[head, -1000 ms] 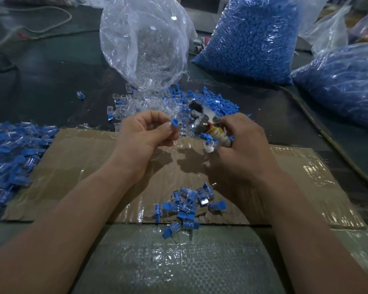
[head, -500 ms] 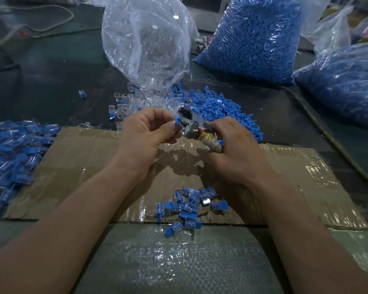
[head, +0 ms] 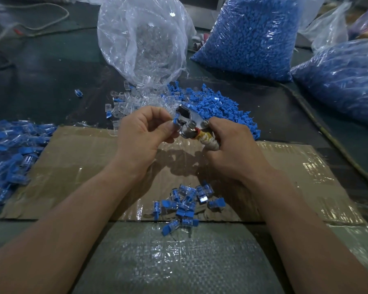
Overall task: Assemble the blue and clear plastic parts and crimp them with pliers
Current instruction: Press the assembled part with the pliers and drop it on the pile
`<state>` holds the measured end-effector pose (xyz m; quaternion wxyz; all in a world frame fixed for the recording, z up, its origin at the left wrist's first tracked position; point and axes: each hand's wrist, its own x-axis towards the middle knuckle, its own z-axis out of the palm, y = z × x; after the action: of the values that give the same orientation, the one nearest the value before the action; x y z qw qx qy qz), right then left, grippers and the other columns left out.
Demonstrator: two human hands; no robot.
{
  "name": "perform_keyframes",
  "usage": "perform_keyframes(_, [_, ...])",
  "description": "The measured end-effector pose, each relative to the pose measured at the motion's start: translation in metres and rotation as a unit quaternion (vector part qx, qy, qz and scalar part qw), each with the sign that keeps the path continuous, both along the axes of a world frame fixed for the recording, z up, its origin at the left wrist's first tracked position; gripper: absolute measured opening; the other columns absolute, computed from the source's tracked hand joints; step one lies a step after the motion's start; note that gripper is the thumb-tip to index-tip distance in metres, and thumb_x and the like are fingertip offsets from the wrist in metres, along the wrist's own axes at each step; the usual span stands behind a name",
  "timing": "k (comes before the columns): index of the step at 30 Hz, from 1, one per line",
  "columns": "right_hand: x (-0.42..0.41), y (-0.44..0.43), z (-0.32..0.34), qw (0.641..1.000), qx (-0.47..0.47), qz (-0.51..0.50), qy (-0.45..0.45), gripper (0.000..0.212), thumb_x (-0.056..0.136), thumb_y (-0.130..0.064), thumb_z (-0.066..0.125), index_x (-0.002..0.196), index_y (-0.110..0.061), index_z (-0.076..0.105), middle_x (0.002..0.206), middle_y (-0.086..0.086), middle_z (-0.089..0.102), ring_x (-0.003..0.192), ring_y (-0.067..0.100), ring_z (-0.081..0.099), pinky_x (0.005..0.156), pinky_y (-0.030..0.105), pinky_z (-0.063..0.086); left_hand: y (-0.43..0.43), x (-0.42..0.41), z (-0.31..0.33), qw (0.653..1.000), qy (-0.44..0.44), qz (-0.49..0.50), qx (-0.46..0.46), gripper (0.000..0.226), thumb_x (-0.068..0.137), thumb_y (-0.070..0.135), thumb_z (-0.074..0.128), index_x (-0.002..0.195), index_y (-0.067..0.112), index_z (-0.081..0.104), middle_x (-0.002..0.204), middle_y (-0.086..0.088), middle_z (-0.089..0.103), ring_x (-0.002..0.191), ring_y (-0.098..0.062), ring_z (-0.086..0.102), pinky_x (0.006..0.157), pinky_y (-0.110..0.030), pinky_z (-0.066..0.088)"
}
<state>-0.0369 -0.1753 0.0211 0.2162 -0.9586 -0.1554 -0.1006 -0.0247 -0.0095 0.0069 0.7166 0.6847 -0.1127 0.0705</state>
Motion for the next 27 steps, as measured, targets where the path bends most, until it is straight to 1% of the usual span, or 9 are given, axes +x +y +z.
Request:
perform_keyframes(4, [-0.0009,0.0010,0.0009,1.000,0.009,-0.001,0.003,0.034,0.075,-0.010,0.061,0.068,-0.029,0.034,0.066,-0.015,0.040,0.061,0.002,0.037,0.058,0.017,0.030,0.0002,-0.0003,0.0002,0.999,-0.020,0.014,0.021,0.021,0.081,-0.008,0.059,0.076,0.013,0.058,0.067,0.000,0.061,0.056,-0.001,0.061,0.059,-0.015,0.052])
perform_keyframes(8, [-0.0004,0.0020,0.0000,1.000,0.015,-0.006,-0.003,0.040,0.074,-0.008,0.062,0.064,-0.032,0.031,0.063,-0.016,0.040,0.060,0.000,0.038,0.056,0.017,0.028,-0.0002,-0.0016,-0.0002,0.998,-0.035,0.024,0.044,0.024,0.081,-0.008,0.059,0.074,0.015,0.057,0.066,0.003,0.061,0.055,0.000,0.060,0.057,-0.012,0.049])
perform_keyframes(10, [-0.0001,0.0028,-0.0012,1.000,0.017,-0.008,-0.004,0.040,0.074,-0.008,0.063,0.065,-0.032,0.032,0.064,-0.016,0.041,0.060,0.000,0.038,0.056,0.017,0.029,0.0004,-0.0015,0.0001,0.998,-0.036,0.025,0.043,0.025,0.081,-0.008,0.059,0.074,0.016,0.057,0.065,0.005,0.060,0.055,0.001,0.060,0.057,-0.012,0.049])
perform_keyframes(16, [0.0014,0.0020,-0.0042,1.000,0.014,-0.015,-0.005,0.024,0.076,-0.011,0.063,0.075,-0.025,0.043,0.066,-0.016,0.041,0.063,0.004,0.040,0.061,0.025,0.036,0.0004,-0.0009,0.0004,0.998,-0.035,0.028,0.046,0.025,0.081,-0.007,0.060,0.073,0.017,0.057,0.063,0.007,0.061,0.055,0.000,0.060,0.057,-0.012,0.050])
perform_keyframes(18, [0.0017,0.0016,-0.0054,1.000,0.010,-0.017,-0.014,0.022,0.076,-0.012,0.062,0.076,-0.024,0.043,0.066,-0.016,0.040,0.062,0.002,0.038,0.059,0.021,0.033,0.0004,-0.0001,-0.0004,0.998,-0.032,0.030,0.046,0.026,0.080,-0.007,0.060,0.073,0.018,0.057,0.059,0.009,0.062,0.055,0.000,0.061,0.057,-0.012,0.049])
perform_keyframes(21, [0.0021,0.0010,-0.0069,0.999,0.005,-0.026,-0.024,0.019,0.074,-0.015,0.060,0.078,-0.022,0.043,0.067,-0.016,0.037,0.062,-0.001,0.035,0.059,0.015,0.029,0.0005,0.0001,-0.0005,0.998,-0.028,0.033,0.050,0.025,0.080,-0.005,0.061,0.073,0.019,0.057,0.058,0.010,0.063,0.055,-0.001,0.061,0.057,-0.012,0.049])
perform_keyframes(24, [0.0016,0.0003,-0.0059,0.996,0.040,-0.044,-0.060,0.015,0.066,-0.019,0.050,0.080,-0.022,0.045,0.067,-0.016,0.035,0.061,-0.001,0.034,0.057,0.014,0.024,0.0025,0.0011,0.0002,0.998,-0.007,0.036,0.049,0.023,0.080,-0.004,0.062,0.073,0.017,0.059,0.060,0.009,0.065,0.057,-0.003,0.061,0.057,-0.014,0.050])
perform_keyframes(25, [0.0017,-0.0010,-0.0056,0.994,0.056,-0.055,-0.072,0.016,0.065,-0.018,0.051,0.081,-0.020,0.050,0.068,-0.012,0.038,0.061,0.002,0.036,0.057,0.014,0.025,0.0039,0.0021,0.0007,0.998,0.013,0.031,0.049,0.021,0.080,-0.004,0.062,0.074,0.016,0.060,0.060,0.007,0.065,0.056,-0.004,0.061,0.055,-0.014,0.050])
perform_keyframes(27, [0.0036,-0.0058,-0.0064,0.990,0.073,-0.085,-0.082,0.017,0.070,-0.012,0.059,0.087,-0.012,0.059,0.075,-0.005,0.047,0.066,0.013,0.043,0.057,0.017,0.029,0.0053,0.0024,0.0025,0.996,0.072,-0.002,0.044,0.017,0.079,-0.004,0.063,0.074,0.012,0.062,0.058,0.004,0.066,0.053,-0.005,0.061,0.050,-0.015,0.049])
